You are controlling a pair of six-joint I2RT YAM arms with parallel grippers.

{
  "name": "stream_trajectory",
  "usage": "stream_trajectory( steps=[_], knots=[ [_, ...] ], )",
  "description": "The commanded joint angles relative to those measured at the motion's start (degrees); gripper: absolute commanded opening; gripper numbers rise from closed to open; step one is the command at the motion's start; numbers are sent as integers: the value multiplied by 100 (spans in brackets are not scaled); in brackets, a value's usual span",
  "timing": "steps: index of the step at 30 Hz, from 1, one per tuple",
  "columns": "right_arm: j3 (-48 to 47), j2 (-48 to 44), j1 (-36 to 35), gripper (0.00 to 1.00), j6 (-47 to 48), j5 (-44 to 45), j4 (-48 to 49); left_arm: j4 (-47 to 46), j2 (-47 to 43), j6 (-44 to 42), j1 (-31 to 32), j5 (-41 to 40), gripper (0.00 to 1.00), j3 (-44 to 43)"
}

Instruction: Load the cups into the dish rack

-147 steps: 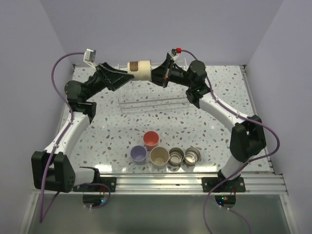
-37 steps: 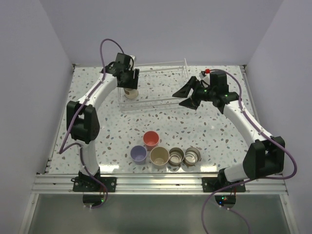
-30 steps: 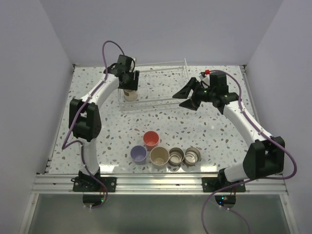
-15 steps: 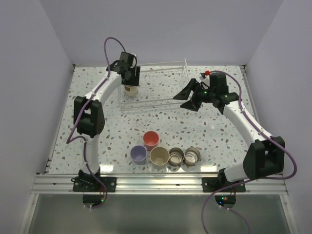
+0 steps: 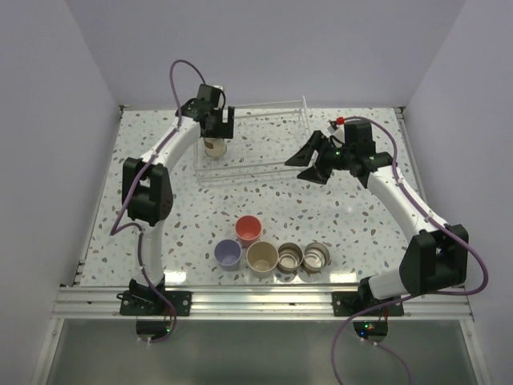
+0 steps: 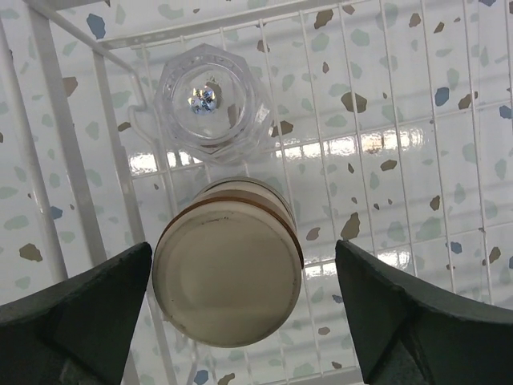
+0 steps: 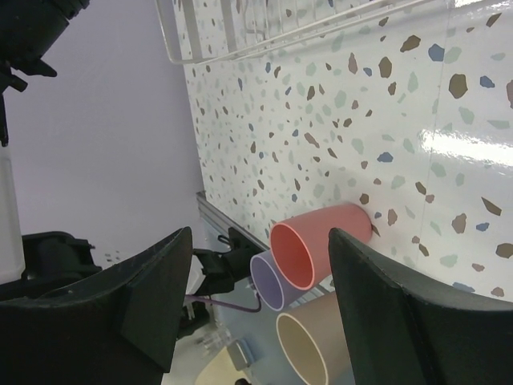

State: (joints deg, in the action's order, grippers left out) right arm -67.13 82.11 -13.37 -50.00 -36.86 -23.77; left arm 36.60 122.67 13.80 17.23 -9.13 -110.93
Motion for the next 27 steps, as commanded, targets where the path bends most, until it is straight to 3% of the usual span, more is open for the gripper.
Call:
stream_trajectory(
  steps=[1,14,21,27],
  knots=[
    [-142,-169,27,72,166,56,-189,-101,-33,87,-80,-72,100,-323],
    [-90,-230,-8,74,306,118,-268,31,-946,254,-80,306,100,-605],
    [192,-397,-157,74,464,206,-321,-284,-1948,360,-80,630,100,254],
    [-1063,-406,-1430,80,1896,1601,-1717,-662,-2985,386,-80,992,100,1037]
  ],
)
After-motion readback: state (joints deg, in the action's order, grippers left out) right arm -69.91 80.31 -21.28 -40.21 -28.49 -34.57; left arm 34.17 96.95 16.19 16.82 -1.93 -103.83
